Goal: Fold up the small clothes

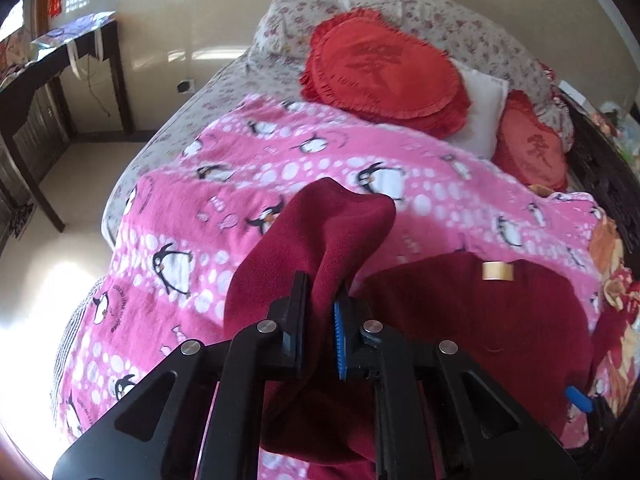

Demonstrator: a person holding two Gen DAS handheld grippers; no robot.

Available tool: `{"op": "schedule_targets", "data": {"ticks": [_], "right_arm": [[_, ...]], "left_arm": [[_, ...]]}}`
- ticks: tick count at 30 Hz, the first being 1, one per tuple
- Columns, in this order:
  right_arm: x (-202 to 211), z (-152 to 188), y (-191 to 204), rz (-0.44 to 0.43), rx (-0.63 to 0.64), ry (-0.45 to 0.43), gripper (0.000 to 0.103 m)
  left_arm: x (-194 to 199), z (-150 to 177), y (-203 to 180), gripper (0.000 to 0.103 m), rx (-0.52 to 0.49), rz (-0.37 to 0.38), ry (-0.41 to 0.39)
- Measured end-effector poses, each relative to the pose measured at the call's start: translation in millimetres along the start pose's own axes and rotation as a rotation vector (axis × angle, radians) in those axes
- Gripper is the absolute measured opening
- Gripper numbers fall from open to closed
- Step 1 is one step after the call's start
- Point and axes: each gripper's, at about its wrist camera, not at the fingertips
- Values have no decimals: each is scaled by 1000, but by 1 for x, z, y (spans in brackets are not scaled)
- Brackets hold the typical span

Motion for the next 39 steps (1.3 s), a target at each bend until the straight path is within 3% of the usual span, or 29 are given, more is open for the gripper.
{"op": "schedule_targets", "data": {"ticks": [6,8,11,13,17,20,22,24,27,30,33,35,36,39], "right_arm": [[26,1,-43,46,-92,-55,103],[36,4,-61,73,-124,-68,103],[46,12,-88,126,-175,-74,103],[53,22,-109,159,-228,-71,103],[64,36,-140,196,-296,-55,103],[72,39,-154,219,-303,-70,103],[73,33,-155,195,-277,-86,103],[74,29,-150,161,-239,-106,103],[61,12,-132,73,-141,-114,103],[42,2,-116,129,-36,-93,101],[15,-3,-112,154,25,-29,88],[-2,-1,-116,87,28,16,64],[-4,0,-116,65,24,24,37],[10,-3,-113,62,65,-23,6]], "left_arm": [[63,16,-93,10,-107,266,-41],[62,33,-126,10,-135,345,-3],[42,75,-172,10,-195,399,50],[22,106,-200,10,-241,421,128],[-11,149,-224,10,-309,403,236],[-8,150,-214,29,-309,406,282],[7,144,-193,53,-311,393,224],[24,137,-167,64,-315,335,129],[32,127,-127,66,-310,212,39],[18,113,-89,66,-271,64,22],[1,100,-53,66,-199,-20,18],[-10,97,-36,66,-162,-44,29],[-15,96,-30,66,-145,-52,31],[-28,94,-22,66,-103,-74,40]]}}
Point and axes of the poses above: each gripper's, at about its wrist camera, not at the fingertips, and x roughly against the way its jaws point, y to its left, z to its underside, and after that the axes turned 8 degrees about x, right-handed
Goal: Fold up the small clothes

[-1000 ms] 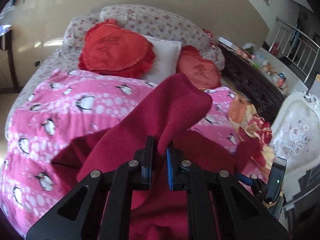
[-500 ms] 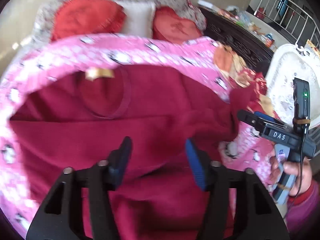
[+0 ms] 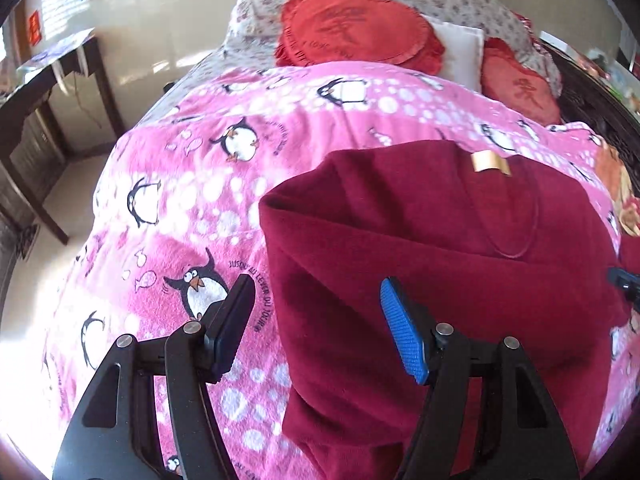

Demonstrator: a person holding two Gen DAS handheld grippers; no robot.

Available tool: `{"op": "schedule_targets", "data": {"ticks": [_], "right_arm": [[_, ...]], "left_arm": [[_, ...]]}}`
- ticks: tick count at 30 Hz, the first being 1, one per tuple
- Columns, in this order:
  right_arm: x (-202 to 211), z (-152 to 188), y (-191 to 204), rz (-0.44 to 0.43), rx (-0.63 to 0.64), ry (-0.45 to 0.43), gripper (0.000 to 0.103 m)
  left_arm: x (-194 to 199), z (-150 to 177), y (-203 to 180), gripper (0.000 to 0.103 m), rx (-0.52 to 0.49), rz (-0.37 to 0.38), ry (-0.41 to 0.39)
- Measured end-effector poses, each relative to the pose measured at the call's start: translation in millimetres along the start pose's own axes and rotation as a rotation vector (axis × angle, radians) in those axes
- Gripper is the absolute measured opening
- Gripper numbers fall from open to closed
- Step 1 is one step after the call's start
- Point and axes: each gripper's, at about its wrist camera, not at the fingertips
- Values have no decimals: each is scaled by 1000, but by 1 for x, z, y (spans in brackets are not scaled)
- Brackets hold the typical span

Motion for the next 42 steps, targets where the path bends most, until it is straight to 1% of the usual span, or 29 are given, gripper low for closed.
{"op": "schedule_targets", "data": {"ticks": [2,3,5,6,8,9,11,12,13,14,16,17,18,21,23,25,26,28,30,34,36,39,42], "right_arm": [[14,-5,-2,-3,6,-47,6],[24,-11,-5,12,6,-88,6],[35,-19,-9,42,2,-141,6],[36,-24,-14,79,-7,-159,6],[28,-26,-22,129,-23,-158,6],[15,-26,-30,129,-55,-149,6],[-8,-23,-42,110,-105,-60,7],[-11,-21,-46,98,-123,-43,7],[-6,-19,-49,84,-151,-64,9],[5,-15,-50,96,-169,-90,13],[23,-9,-46,129,-169,-128,42],[30,-6,-42,116,-159,-150,46],[34,-3,-35,80,-133,-158,47],[22,2,-16,39,-76,-106,47],[1,3,-10,69,-65,-55,47],[-9,4,-10,115,-67,-39,47],[-8,5,-11,129,-67,-41,47],[-1,6,-15,110,-91,-39,47],[6,11,-21,92,-113,-39,47],[22,29,-41,112,-175,-26,47],[32,38,-56,119,-233,-42,47],[49,57,-91,131,-367,-81,48],[54,68,-121,177,-452,-68,52]], "left_arm": [[-2,0,1,66,23,1,-10],[-1,0,2,66,33,1,-22],[-1,-2,0,66,43,1,-45],[-2,-4,-3,66,46,-3,-54],[-7,-9,-8,66,46,-14,-56],[-11,-11,-11,66,45,-21,-50],[-15,-12,-12,66,50,-36,-36],[-14,-12,-12,66,55,-32,-31],[-12,-13,-11,66,59,-23,-35],[-7,-12,-12,66,57,-13,-47],[1,-10,-13,66,44,-14,-73],[3,-9,-15,66,36,-13,-81],[2,-7,-16,66,27,-10,-78],[-14,-3,-22,66,4,-35,-21],[-28,0,-22,66,5,-41,24],[-32,2,-20,66,31,-40,49],[-28,1,-19,66,45,-36,53],[-18,0,-21,66,36,-34,39],[-8,1,-25,66,18,-38,21],[13,4,-35,66,10,4,1],[21,5,-45,66,1,32,-5],[25,10,-60,66,-27,63,9],[21,16,-74,66,-53,76,32]]}}
Point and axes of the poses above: each gripper's, at about its wrist camera, not at the fingertips, and x roughly against the way its jaws point, y to its left, z to its underside, and after that the axes turned 8 degrees about x, right-handed
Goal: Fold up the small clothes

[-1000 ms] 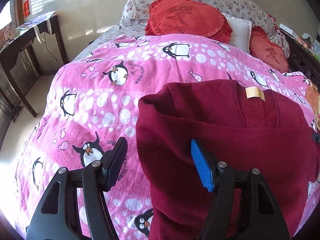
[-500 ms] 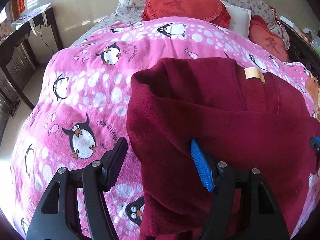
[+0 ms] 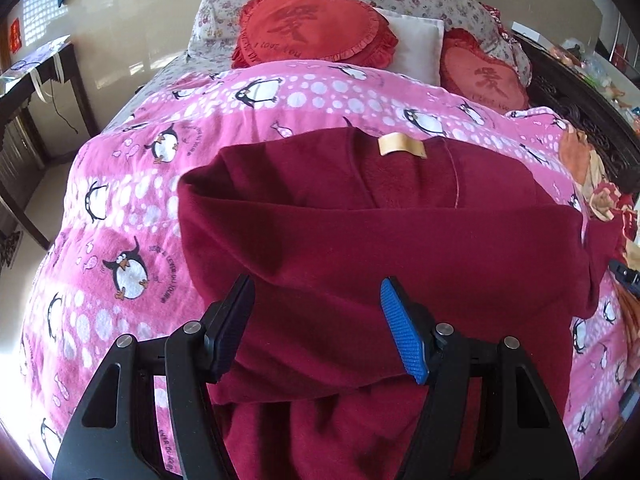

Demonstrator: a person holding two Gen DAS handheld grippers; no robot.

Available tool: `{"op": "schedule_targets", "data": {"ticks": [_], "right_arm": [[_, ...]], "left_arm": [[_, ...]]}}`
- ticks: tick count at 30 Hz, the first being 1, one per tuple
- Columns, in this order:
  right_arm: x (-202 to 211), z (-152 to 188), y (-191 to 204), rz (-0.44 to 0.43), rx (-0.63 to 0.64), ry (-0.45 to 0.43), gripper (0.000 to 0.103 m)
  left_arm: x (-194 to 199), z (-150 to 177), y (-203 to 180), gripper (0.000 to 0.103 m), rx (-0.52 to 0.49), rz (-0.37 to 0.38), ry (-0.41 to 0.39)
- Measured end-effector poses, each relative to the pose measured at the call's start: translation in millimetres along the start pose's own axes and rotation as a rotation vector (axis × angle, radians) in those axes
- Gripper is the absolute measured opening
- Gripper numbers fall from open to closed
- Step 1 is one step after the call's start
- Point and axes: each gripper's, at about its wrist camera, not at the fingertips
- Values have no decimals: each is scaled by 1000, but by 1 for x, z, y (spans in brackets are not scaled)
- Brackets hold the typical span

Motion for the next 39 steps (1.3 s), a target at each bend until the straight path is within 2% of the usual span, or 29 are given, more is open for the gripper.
{"op": "schedule_targets", "data": {"ticks": [4,9,12,14,16,17,20,23,26,28,30,34,36,39], "right_arm": [[4,-14,-28,36,-76,-14,52],[-4,-50,-3,76,68,-63,52],[-34,-71,13,80,161,-9,52],[-50,-73,16,97,212,39,52],[-53,-65,6,175,226,66,52],[-49,-56,-7,201,194,70,52],[-47,-17,-55,240,90,157,52],[-41,18,-98,218,-29,239,52],[-8,20,-116,168,-131,145,52],[18,6,-113,126,-168,37,52],[27,-14,-97,86,-146,-25,53],[5,-53,-48,34,-41,-27,60],[-19,-68,-33,84,-16,-11,60],[-67,-79,-34,266,-19,125,60]], "left_arm": [[-8,6,-11,66,-15,6,24],[-16,10,-21,66,-23,15,46],[-18,12,-26,66,-37,16,51],[-18,13,-27,66,-43,17,54],[-17,13,-25,66,-42,16,49],[-17,14,-23,66,-38,17,47],[-22,15,-16,66,-21,16,58],[-24,16,-13,66,-8,23,71],[-22,17,-14,66,-6,31,61],[-22,17,-15,66,-8,33,61],[-22,18,-17,66,-12,33,62],[-22,20,-20,66,-15,37,67],[-23,21,-21,66,-24,31,70],[-22,21,-18,66,-32,23,69]]}}
Point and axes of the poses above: each gripper's, at about its wrist camera, not at the fingertips, and x roughly against the way its jaws point, y to its left, z to its underside, and after that the axes turned 8 degrees about x, right-handed
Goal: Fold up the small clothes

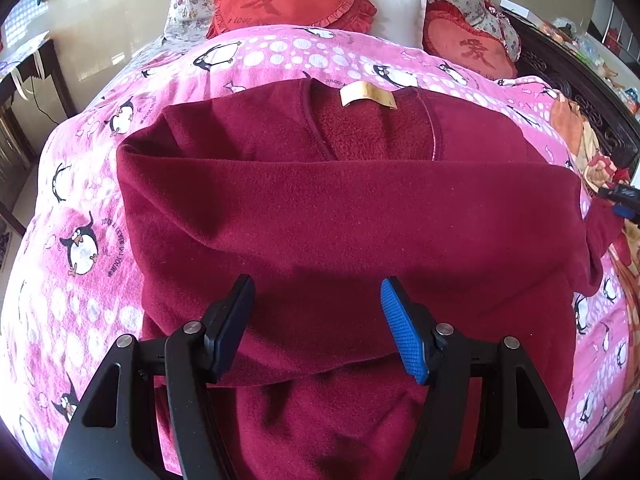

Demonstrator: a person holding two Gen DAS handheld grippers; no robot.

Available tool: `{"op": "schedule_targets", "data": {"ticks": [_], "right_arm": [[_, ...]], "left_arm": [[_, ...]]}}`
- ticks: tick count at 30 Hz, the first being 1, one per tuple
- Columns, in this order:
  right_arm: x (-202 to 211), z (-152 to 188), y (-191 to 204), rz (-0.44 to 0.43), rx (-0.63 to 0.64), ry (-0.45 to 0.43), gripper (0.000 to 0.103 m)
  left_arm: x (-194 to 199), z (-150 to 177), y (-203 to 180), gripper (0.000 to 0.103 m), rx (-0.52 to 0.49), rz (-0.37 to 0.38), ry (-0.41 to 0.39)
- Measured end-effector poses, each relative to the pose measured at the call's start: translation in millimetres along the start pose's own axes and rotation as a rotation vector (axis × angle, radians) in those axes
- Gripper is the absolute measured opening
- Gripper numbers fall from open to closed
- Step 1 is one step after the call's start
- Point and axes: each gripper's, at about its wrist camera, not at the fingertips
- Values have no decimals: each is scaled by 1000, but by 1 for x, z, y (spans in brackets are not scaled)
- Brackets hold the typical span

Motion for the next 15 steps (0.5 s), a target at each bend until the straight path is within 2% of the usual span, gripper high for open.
{"op": "schedule_targets", "data": {"ticks": [1,3,5,6,7,8,9,10,13,15], "right_arm": [[-11,2,-7,11,-31,36,60],[-24,12,-25,-46,-113,72,60],[-28,22,-35,-90,-138,63,60],[-29,27,-40,-110,-145,50,54],[-27,29,-43,-130,-148,47,41],[-23,32,-46,-166,-152,34,35],[-16,33,-51,-209,-152,18,19],[-8,34,-55,-234,-154,1,14],[30,31,-59,-357,-138,-93,12],[68,25,-46,-427,-70,-173,12]], "left_arm": [[0,0,2,66,1,-1,-2],[0,-1,7,66,5,-8,-5],[-3,-2,12,66,16,-16,0],[-4,-2,15,66,26,-15,3],[-3,-2,17,66,36,-12,5],[-2,-2,20,66,46,-7,4],[-1,-2,21,66,50,-4,0],[2,-2,22,66,52,-3,-7],[9,-5,29,66,67,-2,-27],[17,-9,37,66,92,0,-44]]}}
Point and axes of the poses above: each gripper's, at about its wrist camera, not at the fingertips, and x roughly against the way its jaws point, y to its left, z to its underside, and after that the axes turned 8 degrees about x, right-handed
